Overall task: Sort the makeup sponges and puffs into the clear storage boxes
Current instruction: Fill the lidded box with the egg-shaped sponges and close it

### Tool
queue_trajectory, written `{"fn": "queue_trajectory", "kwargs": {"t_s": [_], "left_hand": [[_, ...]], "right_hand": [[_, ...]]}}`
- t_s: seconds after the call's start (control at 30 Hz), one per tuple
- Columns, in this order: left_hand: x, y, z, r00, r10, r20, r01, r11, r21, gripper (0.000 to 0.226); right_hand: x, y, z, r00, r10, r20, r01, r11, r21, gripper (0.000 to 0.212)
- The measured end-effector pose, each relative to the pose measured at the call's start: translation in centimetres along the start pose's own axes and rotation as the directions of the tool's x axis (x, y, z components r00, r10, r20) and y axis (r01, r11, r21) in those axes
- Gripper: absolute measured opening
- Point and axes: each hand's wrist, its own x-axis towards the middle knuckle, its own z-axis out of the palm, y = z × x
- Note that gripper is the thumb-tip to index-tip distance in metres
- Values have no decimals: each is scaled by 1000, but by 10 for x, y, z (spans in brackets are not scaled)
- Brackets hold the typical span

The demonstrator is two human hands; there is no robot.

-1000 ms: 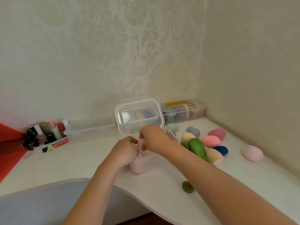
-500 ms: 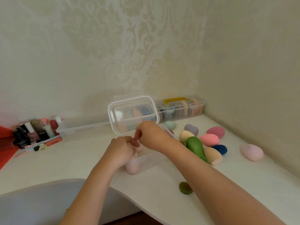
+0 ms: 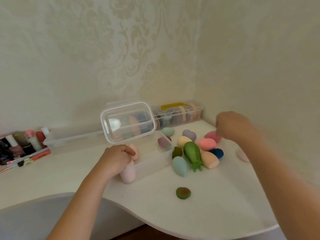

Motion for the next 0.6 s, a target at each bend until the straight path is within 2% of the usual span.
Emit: {"fn": "queue_trajectory", "kwargs": {"t_s": [0.07, 0.13, 0.27, 0.37, 0.47, 0.53, 0.6], "left_hand": [[0, 1, 0, 1000, -2, 2, 2, 1000, 7, 32], [0, 2, 0, 1000, -3, 1, 3, 1000, 11, 32], [-2, 6, -1, 1000, -4, 4, 4, 1000, 16, 32], [-5, 7, -1, 1000, 0, 12, 0, 1000, 13, 31], [-6, 8, -2, 1000, -2, 9, 2, 1000, 20, 31], [-6, 9, -2, 1000, 0, 5, 0, 1000, 26, 31], [-7, 9, -2, 1000, -2, 2, 2, 1000, 26, 31]], "right_hand": [[-5, 17, 9, 982, 102, 159, -86, 991, -107, 29], [-8, 26, 20, 954, 143, 262, -85, 972, -220, 28], [-14, 35, 32, 934, 125, 334, -18, 951, -307, 22], [-12, 30, 27, 951, 120, 286, -46, 967, -252, 14], [-9, 18, 12, 984, -25, 175, 52, 988, -146, 28], [-12, 4, 1, 987, -150, 53, 146, 986, 77, 29], [-17, -14, -6, 950, -307, -52, 307, 897, 319, 39]]}}
